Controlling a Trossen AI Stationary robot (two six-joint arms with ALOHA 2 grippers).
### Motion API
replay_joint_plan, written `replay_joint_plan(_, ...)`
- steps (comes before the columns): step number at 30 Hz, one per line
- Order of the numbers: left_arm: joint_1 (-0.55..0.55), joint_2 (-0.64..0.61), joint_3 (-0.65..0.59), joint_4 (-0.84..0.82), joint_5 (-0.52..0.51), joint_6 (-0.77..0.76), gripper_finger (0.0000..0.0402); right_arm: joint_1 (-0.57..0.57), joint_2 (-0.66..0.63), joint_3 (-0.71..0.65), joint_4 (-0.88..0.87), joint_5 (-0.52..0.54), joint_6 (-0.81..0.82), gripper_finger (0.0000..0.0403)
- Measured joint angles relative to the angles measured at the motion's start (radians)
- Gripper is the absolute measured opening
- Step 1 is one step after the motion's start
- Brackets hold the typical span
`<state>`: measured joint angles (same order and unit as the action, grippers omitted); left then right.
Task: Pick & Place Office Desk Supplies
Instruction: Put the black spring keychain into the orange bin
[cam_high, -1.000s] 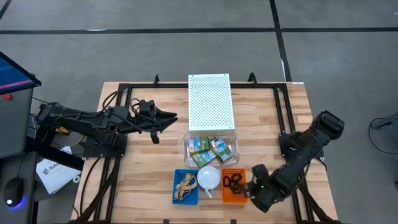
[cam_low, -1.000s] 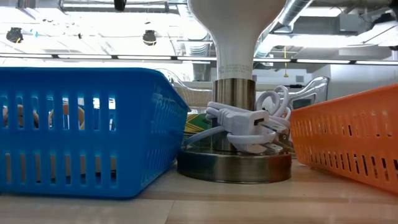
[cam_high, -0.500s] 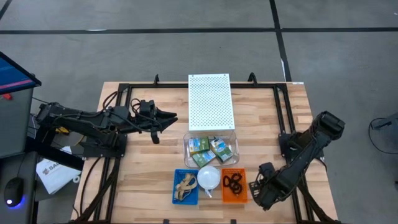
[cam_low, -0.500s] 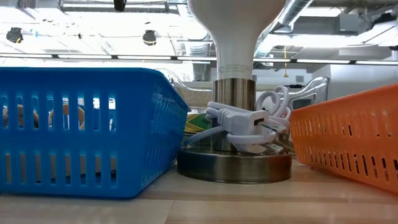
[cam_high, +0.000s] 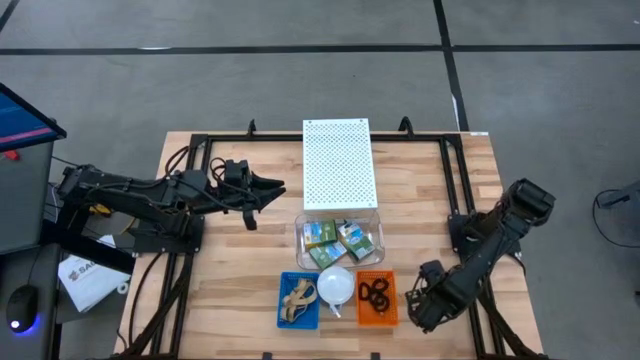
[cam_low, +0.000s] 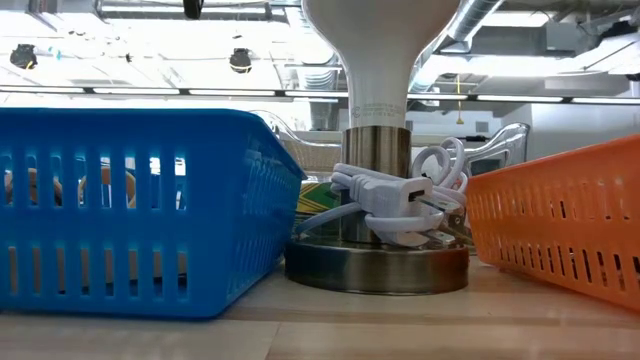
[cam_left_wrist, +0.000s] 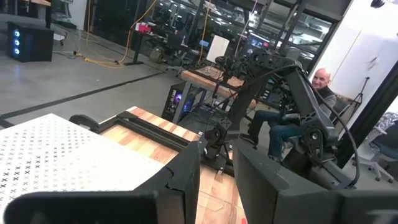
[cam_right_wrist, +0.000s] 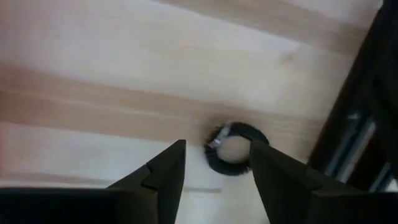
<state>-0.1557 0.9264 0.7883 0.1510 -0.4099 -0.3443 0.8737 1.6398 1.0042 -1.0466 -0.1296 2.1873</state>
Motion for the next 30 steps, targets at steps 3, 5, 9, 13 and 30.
replay_joint_plan(3, 0.000, 0.000, 0.000, 0.005, 0.000, 0.000, 0.0088, 0.016, 0.000, -0.035, 0.053, -0.028, -0.002, 0.0172)
replay_joint_plan(5, 0.000, 0.000, 0.000, 0.008, 0.000, 0.000, 0.0088, 0.025, 0.000, -0.062, 0.119, -0.031, 0.001, 0.0171)
replay_joint_plan(9, 0.000, 0.000, 0.000, 0.012, -0.004, 0.000, 0.0088, 0.018, 0.000, -0.116, 0.172, -0.029, 0.001, 0.0170)
replay_joint_plan(13, 0.000, 0.000, 0.000, 0.015, -0.007, -0.001, 0.0088, 0.016, -0.001, -0.166, 0.216, -0.035, 0.003, 0.0157)
replay_joint_plan(30, 0.000, 0.000, 0.000, 0.052, -0.008, -0.003, 0.0088, 0.020, 0.003, -0.088, 0.232, 0.130, 0.015, 0.0008)
